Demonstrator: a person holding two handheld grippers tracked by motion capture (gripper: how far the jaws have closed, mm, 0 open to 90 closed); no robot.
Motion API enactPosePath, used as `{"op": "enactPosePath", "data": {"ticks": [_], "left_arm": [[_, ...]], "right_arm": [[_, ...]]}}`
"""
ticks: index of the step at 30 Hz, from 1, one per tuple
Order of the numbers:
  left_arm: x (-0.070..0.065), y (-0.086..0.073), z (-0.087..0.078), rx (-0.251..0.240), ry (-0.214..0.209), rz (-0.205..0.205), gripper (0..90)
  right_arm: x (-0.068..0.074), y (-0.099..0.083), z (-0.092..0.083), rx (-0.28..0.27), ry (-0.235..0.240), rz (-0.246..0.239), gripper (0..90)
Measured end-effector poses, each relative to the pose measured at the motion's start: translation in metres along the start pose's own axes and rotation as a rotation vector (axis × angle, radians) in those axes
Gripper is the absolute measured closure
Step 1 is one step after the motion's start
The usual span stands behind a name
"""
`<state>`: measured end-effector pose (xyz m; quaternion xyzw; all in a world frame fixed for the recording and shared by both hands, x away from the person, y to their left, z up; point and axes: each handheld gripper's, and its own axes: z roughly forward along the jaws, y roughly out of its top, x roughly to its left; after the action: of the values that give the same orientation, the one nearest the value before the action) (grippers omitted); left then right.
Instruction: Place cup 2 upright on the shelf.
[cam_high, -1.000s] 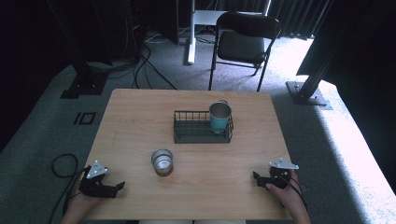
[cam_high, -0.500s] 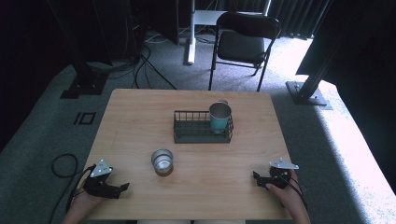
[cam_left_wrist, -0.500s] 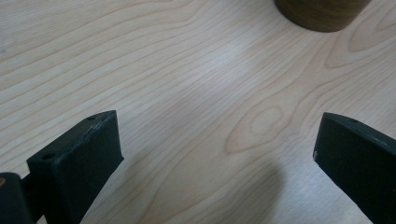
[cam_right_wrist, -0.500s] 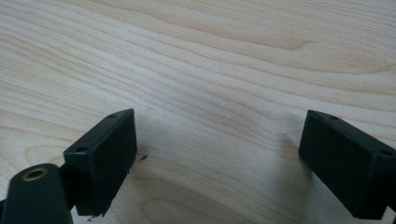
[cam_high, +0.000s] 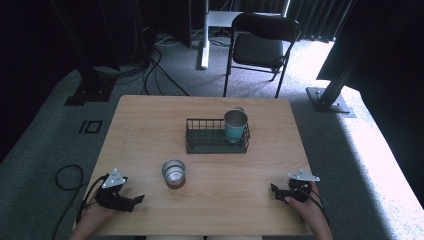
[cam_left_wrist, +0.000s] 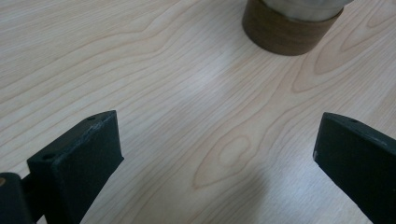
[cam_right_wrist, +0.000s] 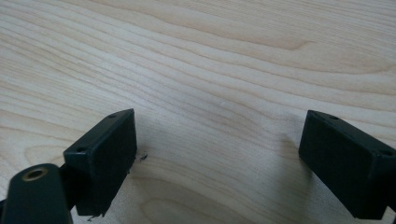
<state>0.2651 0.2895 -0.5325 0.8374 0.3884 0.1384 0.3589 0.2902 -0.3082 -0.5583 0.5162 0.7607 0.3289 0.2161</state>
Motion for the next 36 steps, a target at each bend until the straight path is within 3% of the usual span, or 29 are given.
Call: {"op": "enactPosePath", "data": {"ticks": [11,19,25,36], "left_arm": [[-0.011,0.020,0.004,-0.045,-0.037,0.040,1.6],[-0.020,0.036,0.007,-0.104,-0.128,0.049,1.6],[-0.027,0.050,0.010,-0.115,-0.129,0.089,1.6],[-0.031,0.064,0.015,-0.143,-0.129,0.107,1.6]], "right_arm": [[0.000,0.000,0.000,0.000,0.000,0.000,10.9],[0.000,0.000,0.000,0.000,0.000,0.000,10.9],[0.000,0.000,0.000,0.000,0.000,0.000,10.9],[0.000,0.000,0.000,0.000,0.000,0.001,10.9]]}}
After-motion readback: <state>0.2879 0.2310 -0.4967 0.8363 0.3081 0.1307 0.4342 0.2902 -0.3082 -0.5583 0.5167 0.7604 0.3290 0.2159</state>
